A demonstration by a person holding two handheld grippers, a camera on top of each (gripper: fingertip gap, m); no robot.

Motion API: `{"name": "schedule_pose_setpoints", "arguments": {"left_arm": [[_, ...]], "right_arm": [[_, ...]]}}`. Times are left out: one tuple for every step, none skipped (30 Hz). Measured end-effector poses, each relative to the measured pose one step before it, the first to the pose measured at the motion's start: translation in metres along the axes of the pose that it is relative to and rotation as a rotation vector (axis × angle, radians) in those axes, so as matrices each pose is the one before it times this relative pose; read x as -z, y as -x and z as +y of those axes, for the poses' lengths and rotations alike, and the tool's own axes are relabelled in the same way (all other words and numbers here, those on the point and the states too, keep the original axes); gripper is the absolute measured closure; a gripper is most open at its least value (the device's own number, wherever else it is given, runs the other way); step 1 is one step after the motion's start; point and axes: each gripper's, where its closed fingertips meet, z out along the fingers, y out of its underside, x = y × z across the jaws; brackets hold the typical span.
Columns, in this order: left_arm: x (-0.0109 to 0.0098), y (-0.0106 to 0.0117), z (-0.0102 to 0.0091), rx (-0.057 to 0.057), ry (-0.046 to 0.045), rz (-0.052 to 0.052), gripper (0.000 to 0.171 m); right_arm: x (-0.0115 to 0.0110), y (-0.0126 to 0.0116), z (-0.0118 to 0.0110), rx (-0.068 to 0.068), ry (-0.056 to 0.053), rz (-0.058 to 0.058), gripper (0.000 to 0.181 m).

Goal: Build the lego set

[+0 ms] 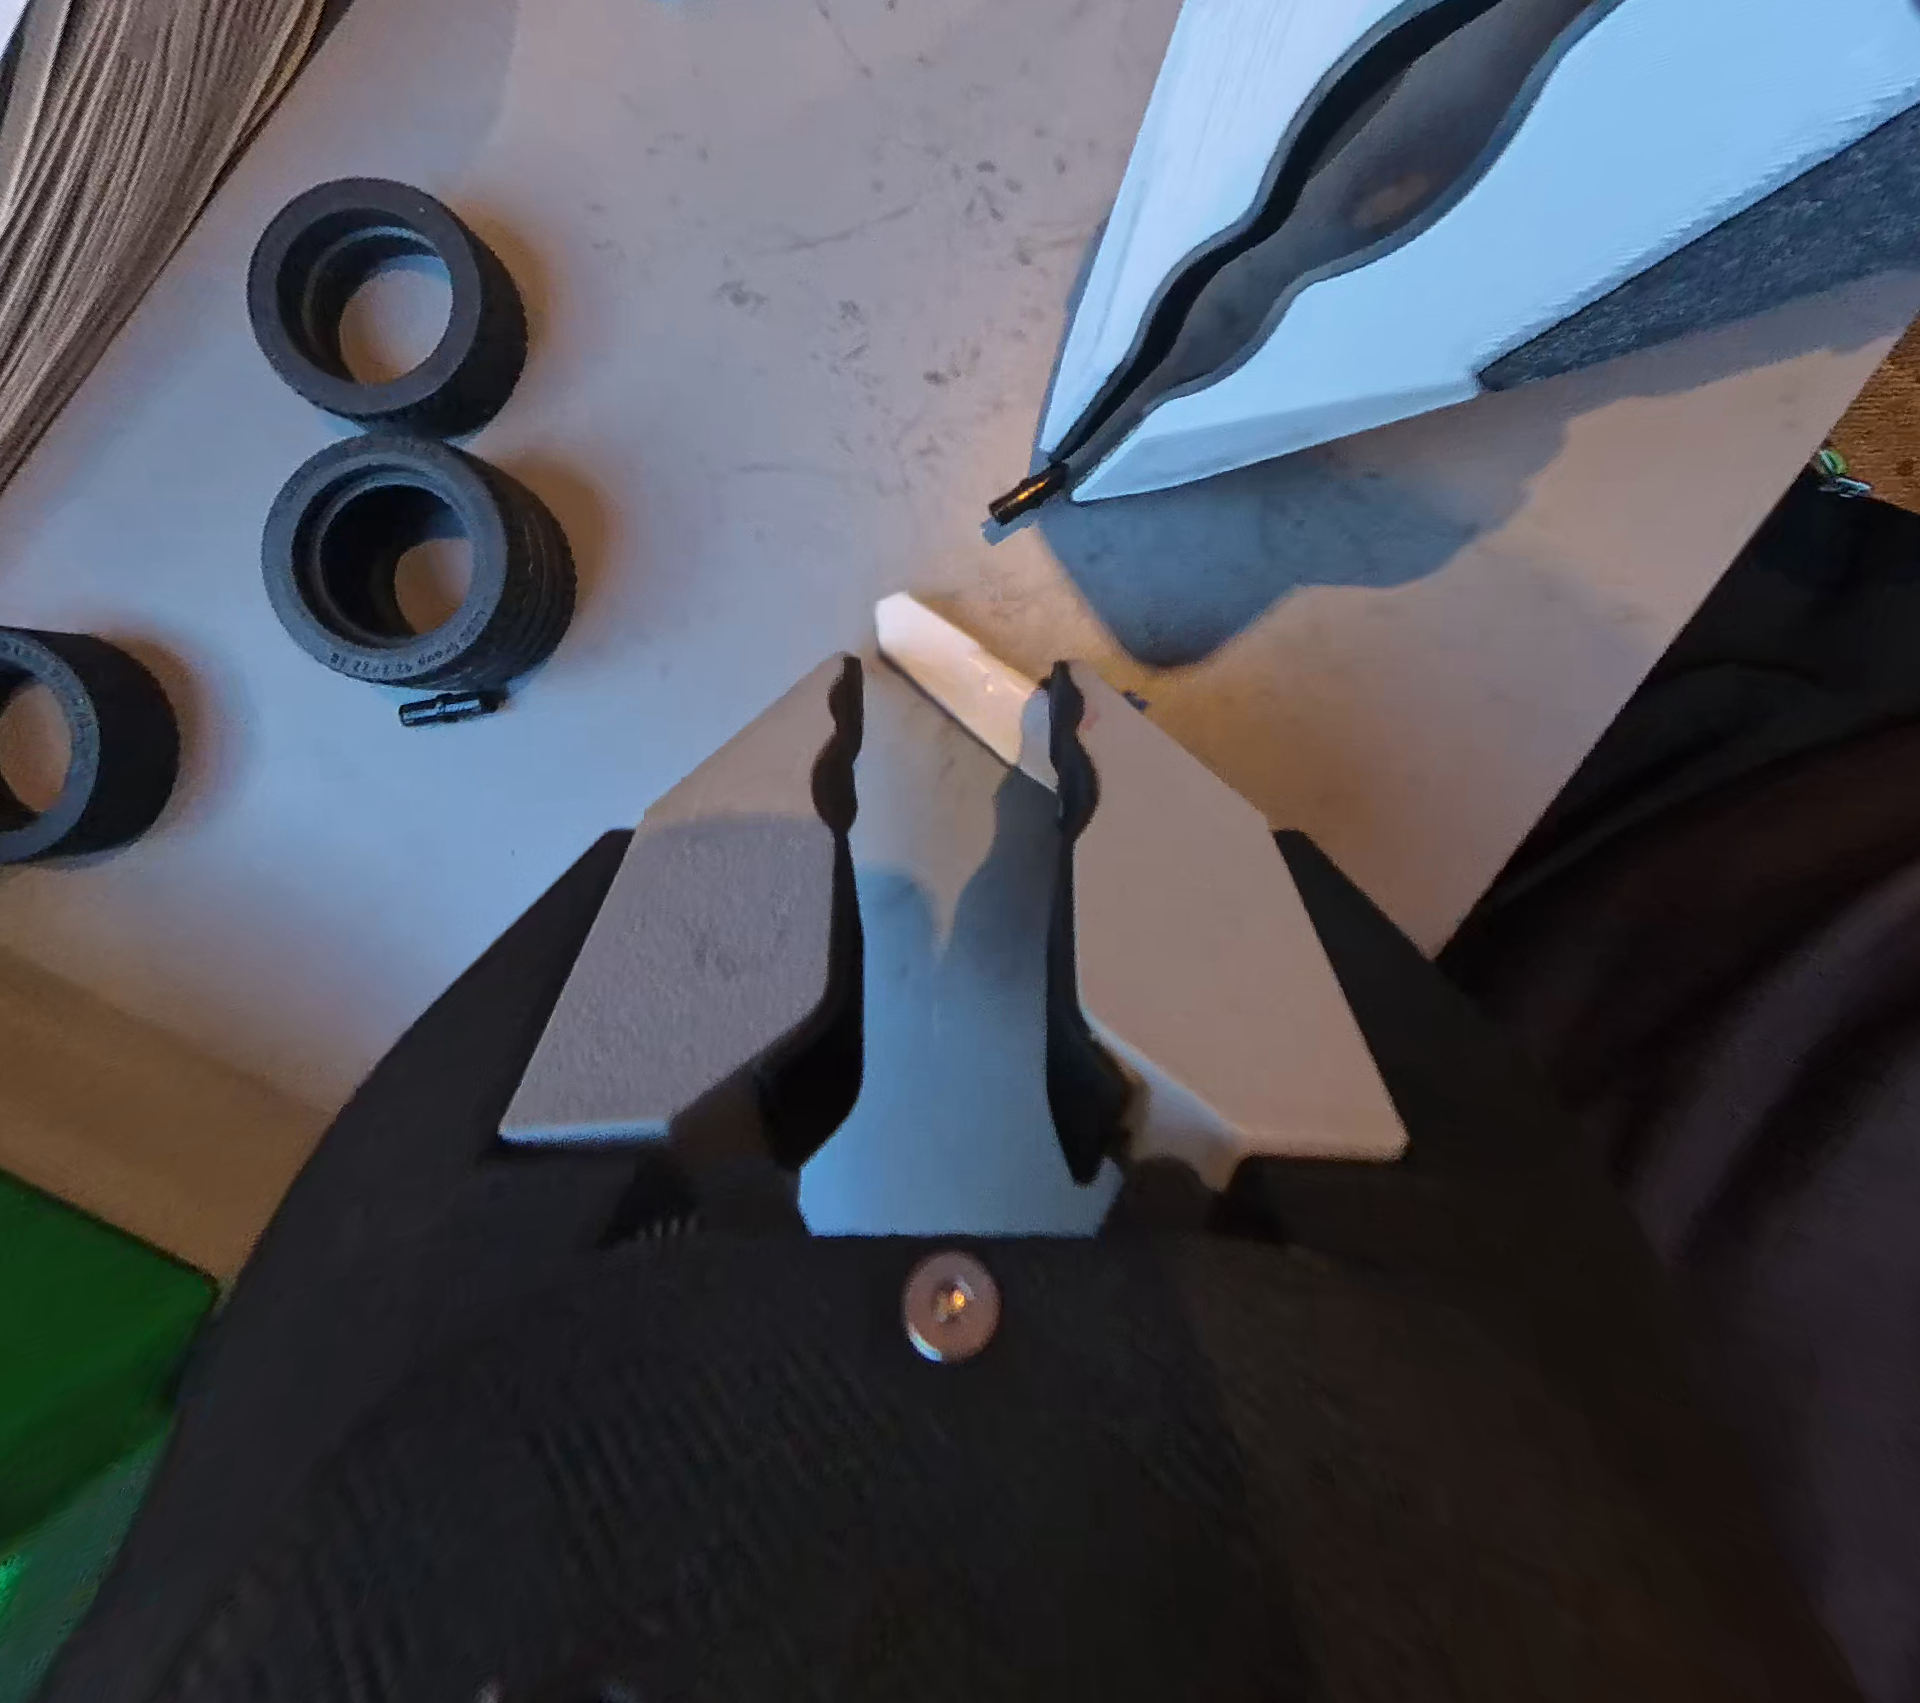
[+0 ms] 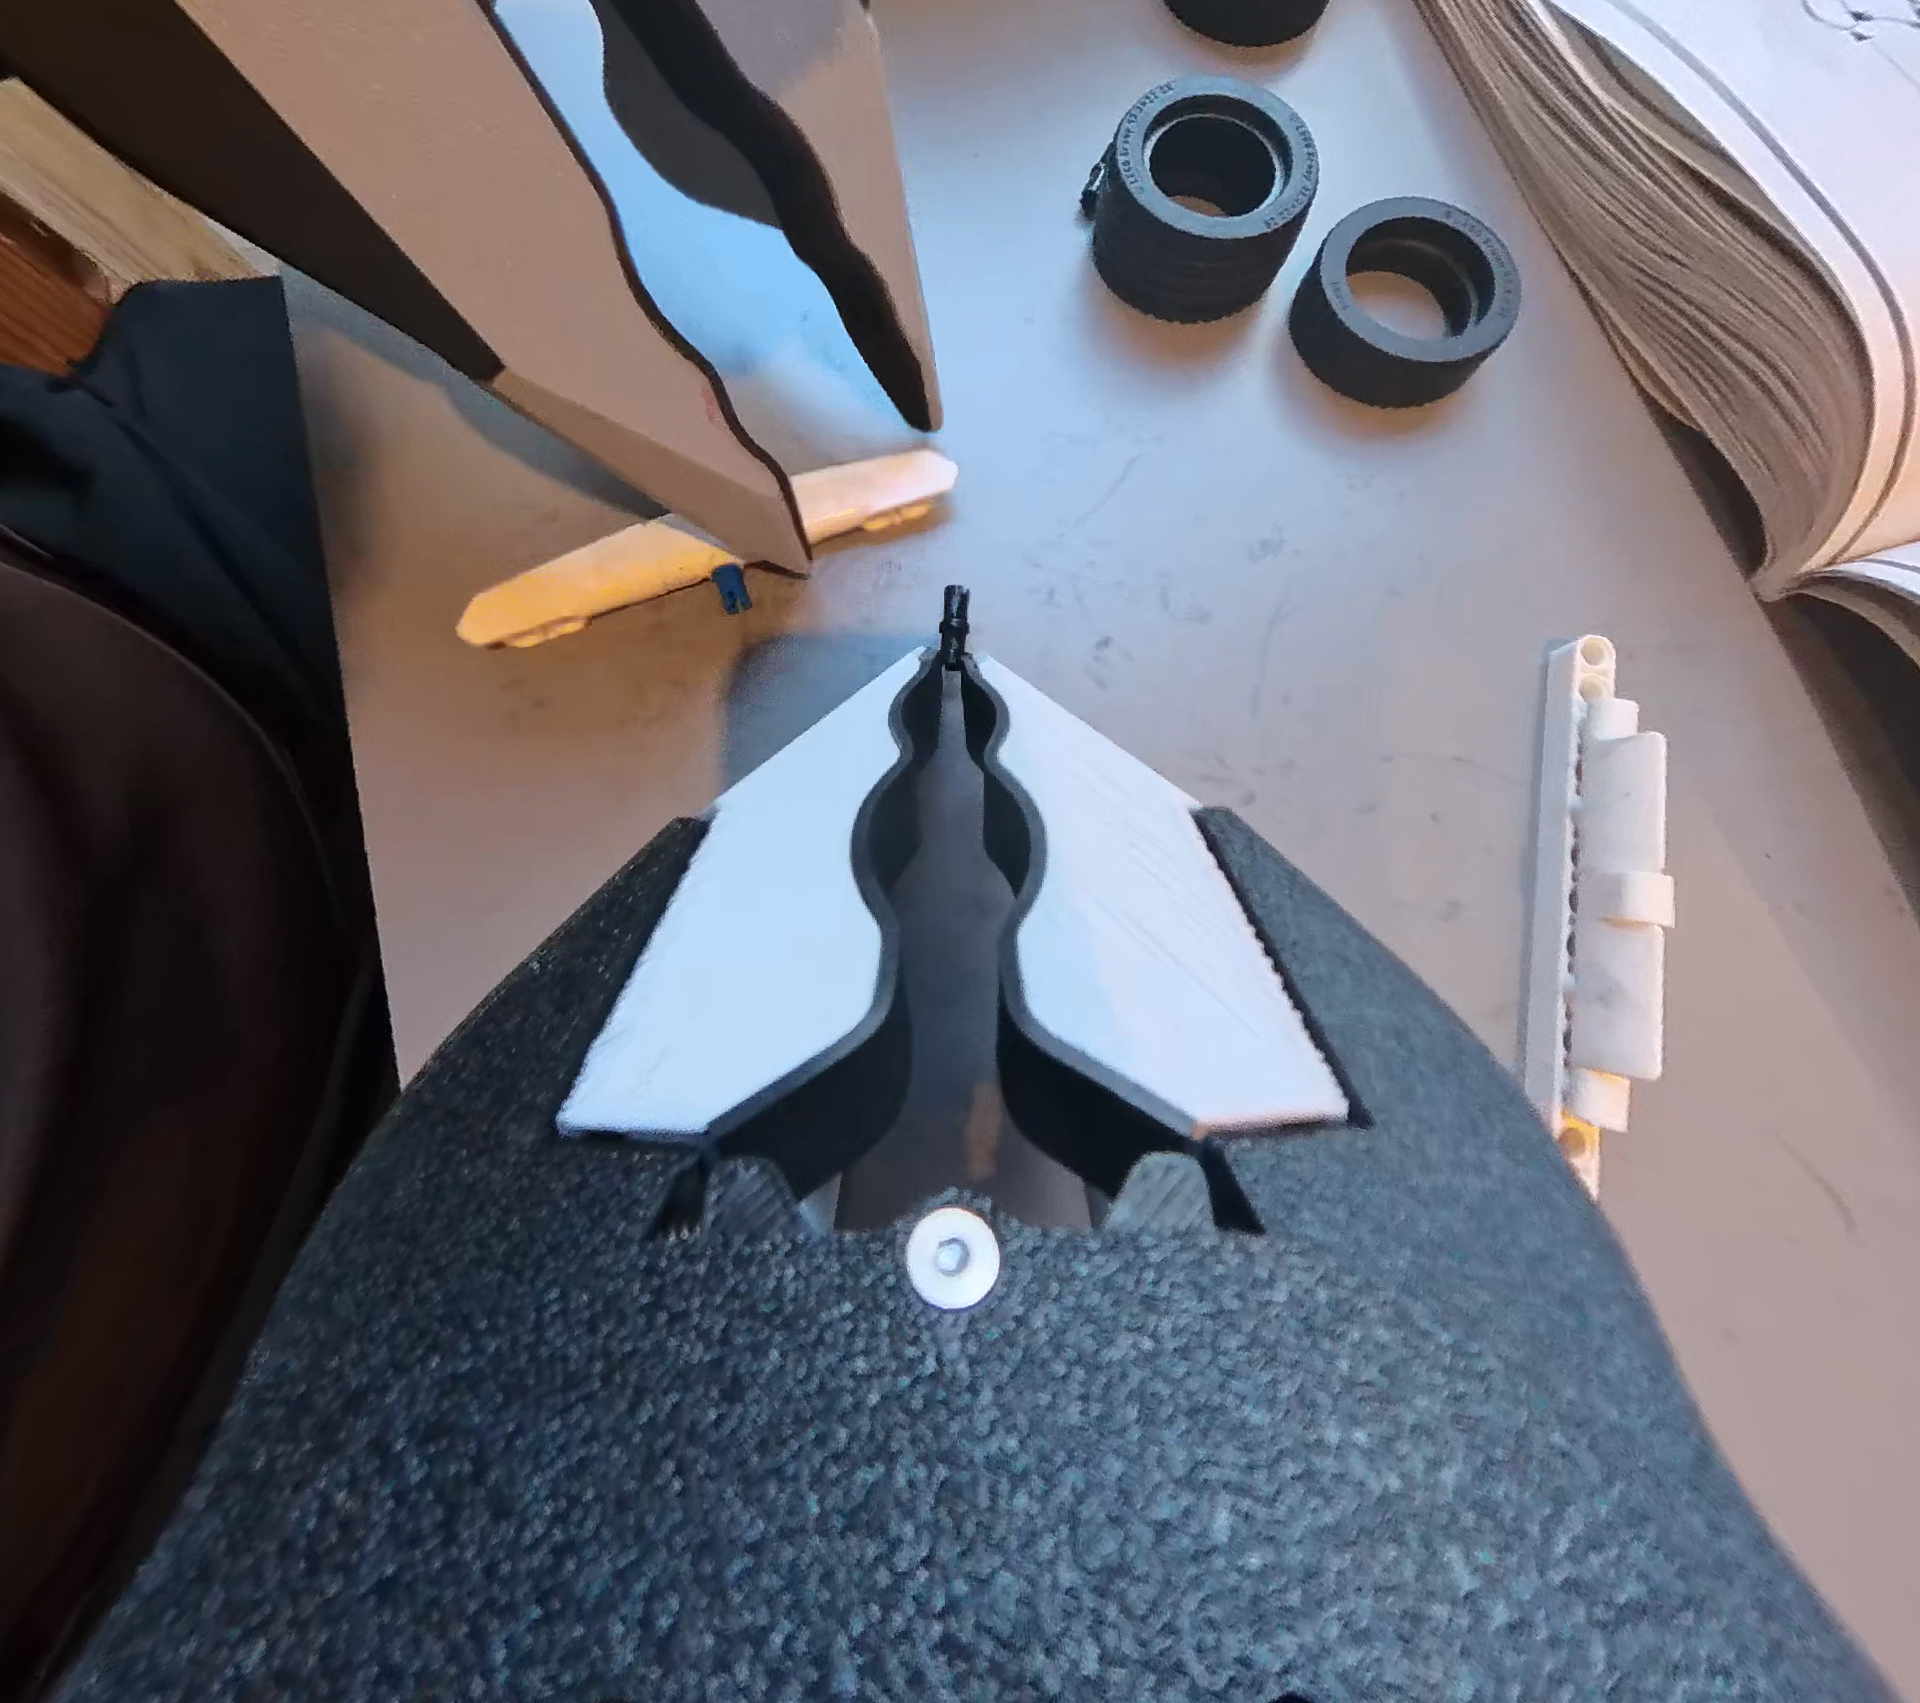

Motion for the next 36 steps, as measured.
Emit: {"name": "schedule_pose_setpoints", "arguments": {"left_arm": [[-0.00176, 0.00021, 0.00128, 0.0029, 0.00502, 0.0044, 0.140], [-0.00030, -0.00005, -0.00113, -0.0008, -0.01008, 0.0023, 0.143], [-0.00025, 0.00004, -0.00026, -0.0085, -0.00121, -0.0016, 0.144], [-0.00003, -0.00078, -0.00005, -0.0048, 0.00040, 0.0038, 0.145], [-0.00007, -0.00047, -0.00012, -0.0038, -0.00019, 0.0018, 0.146], [-0.00011, -0.00068, -0.00029, -0.0075, -0.00379, 0.0045, 0.148], [-0.00035, -0.00140, -0.00057, -0.0134, -0.00661, 0.0087, 0.151], [-0.00061, -0.00102, -0.00109, -0.0166, -0.01004, 0.0069, 0.154], [-0.00090, -0.00004, -0.00145, -0.0111, -0.01296, 0.0029, 0.155], [-0.00093, 0.00003, -0.00167, -0.0084, -0.01263, 0.0053, 0.155], [-0.00077, 0.00019, -0.00111, -0.0040, -0.00935, 0.0056, 0.155], [-0.00022, 0.00012, -0.00028, 0.0003, -0.00369, 0.0067, 0.155], [0.00014, 0.00062, 0.00020, 0.0041, -0.00017, 0.0026, 0.155], [0.00046, 0.00158, 0.00056, 0.0022, 0.00220, -0.0058, 0.151], [0.00071, 0.00176, 0.00073, -0.0002, 0.00187, -0.0103, 0.143], [0.00079, 0.00066, 0.00103, -0.0021, 0.00215, -0.0056, 0.141], [0.00062, -0.00009, 0.00073, -0.0007, 0.00073, -0.0015, 0.141], [0.00050, -0.00022, 0.00078, 0.0031, 0.00182, -0.0020, 0.141], [0.00062, 0.00057, 0.00070, 0.0050, 0.00429, -0.0079, 0.139], [0.00060, 0.00063, 0.00067, 0.0010, 0.00518, -0.0111, 0.137], [0.00064, 0.00043, 0.00067, -0.0014, 0.00451, -0.0109, 0.136], [0.00057, 0.00076, 0.00058, -0.0002, 0.00454, -0.0114, 0.135], [0.00036, 0.00086, 0.00012, -0.0038, 0.00143, -0.0110, 0.134], [0.00014, 0.00036, -0.00006, -0.0076, -0.00295, -0.0085, 0.133], [0.00009, -0.00068, -0.00018, -0.0063, -0.00470, -0.0004, 0.134], [-0.00009, -0.00188, 0.00002, -0.0006, -0.00321, 0.0092, 0.138], [-0.00018, -0.00277, 0.00009, 0.0015, -0.00304, 0.0166, 0.143], [-0.00016, -0.00290, 0.00006, 0.0037, -0.00487, 0.0181, 0.149], [-0.00019, -0.00163, 0.00002, 0.0061, -0.00581, 0.0107, 0.152], [-0.00006, -0.00079, 0.00011, 0.0046, -0.00441, 0.0063, 0.154], [-0.00001, -0.00013, -0.00002, 0.0051, -0.00483, 0.0036, 0.154], [-0.00001, 0.00009, 0.00000, 0.0053, -0.00406, 0.0022, 0.154], [0.00004, 0.00013, -0.00010, 0.0027, -0.00371, 0.0004, 0.154], [-0.00001, 0.00001, 0.00001, 0.0008, -0.00344, 0.0000, 0.155], [0.00006, 0.00006, -0.00005, 0.0015, -0.00306, 0.0002, 0.155], [-0.00003, -0.00005, 0.00000, 0.0017, -0.00293, 0.0001, 0.155]], "right_arm": [[-0.00055, 0.00048, -0.00069, 0.0002, -0.0008, -0.0021, 0.177], [-0.00070, 0.00100, -0.00068, -0.0011, -0.0006, -0.0048, 0.178], [-0.00068, 0.00095, -0.00054, -0.0011, 0.0011, -0.0042, 0.178], [-0.00065, 0.00068, -0.00021, 0.0002, 0.0015, -0.0007, 0.178], [-0.00044, 0.00014, -0.00014, 0.0012, 0.0017, 0.0017, 0.178], [-0.00017, 0.00045, 0.00011, 0.0016, 0.0017, 0.0005, 0.178], [-0.00014, 0.00065, 0.00007, 0.0016, 0.0008, -0.0013, 0.178], [-0.00008, 0.00052, -0.00023, 0.0011, -0.0003, -0.0017, 0.178], [-0.00022, 0.00064, -0.00027, 0.0001, -0.0009, -0.0030, 0.178], [-0.00031, 0.00096, -0.00048, -0.0005, -0.0008, -0.0050, 0.178], [-0.00043, 0.00108, -0.00036, 0.0008, 0.0004, -0.0055, 0.178], [-0.00058, 0.00107, 0.00009, 0.0030, 0.0027, -0.0031, 0.178], [-0.00024, 0.00086, 0.00030, 0.0043, 0.0032, -0.0003, 0.178], [-0.00001, 0.00054, 0.00040, 0.0033, 0.0018, 0.0009, 0.178], [0.00017, 0.00016, 0.00020, 0.0007, 0.0006, 0.0007, 0.178], [0.00012, 0.00002, 0.00026, -0.0020, 0.0003, -0.0007, 0.178], [0.00009, -0.00023, 0.00021, -0.0044, -0.0001, -0.0026, 0.178], [-0.00010, -0.00011, 0.00005, -0.0056, 0.0003, -0.0048, 0.178], [-0.00034, 0.00003, 0.00039, -0.0047, 0.0025, -0.0055, 0.178], [-0.00047, 0.00006, 0.00056, -0.0020, 0.0045, -0.0034, 0.178], [-0.00052, -0.00002, 0.00066, 0.0013, 0.0044, -0.0003, 0.177], [-0.00026, 0.00008, 0.00017, 0.0038, 0.0016, 0.0020, 0.178], [-0.00007, 0.00007, -0.00007, 0.0043, -0.0003, 0.0027, 0.178], [0.00014, 0.00003, -0.00007, 0.0029, -0.0011, 0.0015, 0.178], [0.00025, 0.00008, -0.00035, 0.0014, -0.0025, 0.0007, 0.178], [0.00033, -0.00014, -0.00035, 0.0006, -0.0034, 0.0017, 0.178], [0.00020, -0.00023, -0.00022, 0.0005, -0.0018, 0.0024, 0.178], [-0.00006, -0.00031, 0.00012, 0.0010, 0.0005, 0.0039, 0.178], [-0.00021, -0.00009, 0.00022, 0.0025, 0.0018, 0.0032, 0.178], [-0.00037, 0.00033, 0.00029, 0.0035, 0.0032, 0.0003, 0.178], [-0.00021, 0.00037, 0.00023, 0.0017, 0.0022, -0.0006, 0.178], [-0.00004, 0.00017, -0.00005, -0.0011, -0.0002, -0.0017, 0.178], [0.00003, 0.00018, -0.00005, -0.0030, -0.0010, -0.0033, 0.178], [0.00007, -0.00012, -0.00004, -0.0039, -0.0014, -0.0019, 0.178], [0.00019, -0.00043, -0.00025, -0.0044, -0.0021, -0.0002, 0.178], [0.00015, -0.00017, -0.00011, -0.0052, -0.0013, -0.0010, 0.178]]}}
